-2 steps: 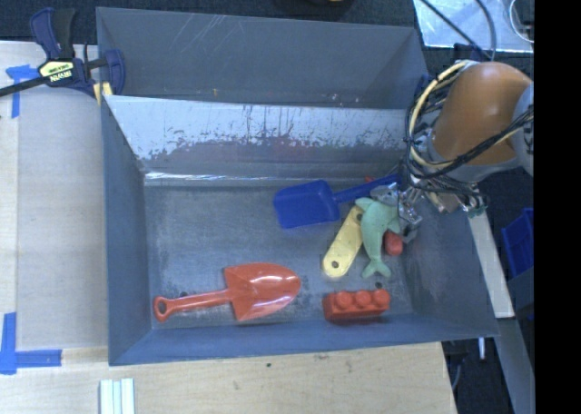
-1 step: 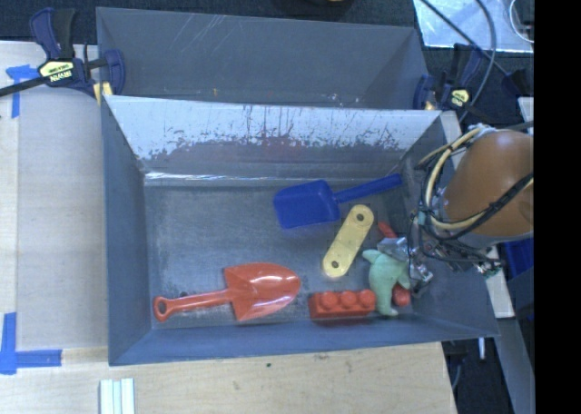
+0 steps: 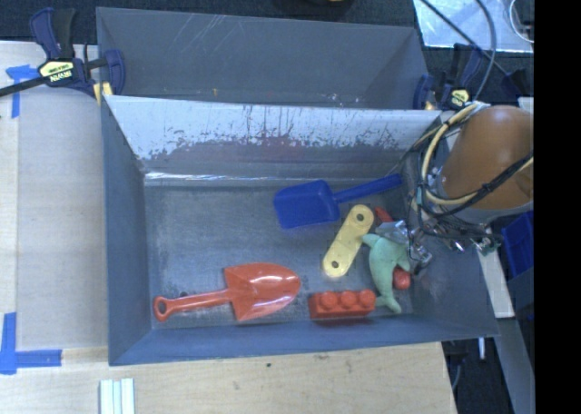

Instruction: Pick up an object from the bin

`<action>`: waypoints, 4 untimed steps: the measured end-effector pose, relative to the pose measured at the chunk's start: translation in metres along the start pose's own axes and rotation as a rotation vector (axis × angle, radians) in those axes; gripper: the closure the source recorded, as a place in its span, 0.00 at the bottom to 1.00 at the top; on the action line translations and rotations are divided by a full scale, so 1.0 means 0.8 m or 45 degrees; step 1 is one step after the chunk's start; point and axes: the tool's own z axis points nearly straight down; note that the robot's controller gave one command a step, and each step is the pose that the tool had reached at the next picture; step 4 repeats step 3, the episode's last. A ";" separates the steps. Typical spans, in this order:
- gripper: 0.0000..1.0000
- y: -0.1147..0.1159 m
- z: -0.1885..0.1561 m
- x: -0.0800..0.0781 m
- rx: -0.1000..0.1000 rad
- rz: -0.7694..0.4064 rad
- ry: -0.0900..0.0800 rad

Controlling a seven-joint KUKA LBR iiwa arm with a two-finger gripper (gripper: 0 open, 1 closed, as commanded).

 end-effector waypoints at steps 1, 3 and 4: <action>1.00 0.070 0.005 -0.010 0.026 -0.042 -0.030; 1.00 0.021 0.003 -0.073 0.036 -0.593 -0.029; 1.00 0.021 0.003 -0.073 0.036 -0.593 -0.029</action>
Offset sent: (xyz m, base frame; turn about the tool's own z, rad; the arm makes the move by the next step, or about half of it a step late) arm 0.0416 0.0267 0.0270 -0.4731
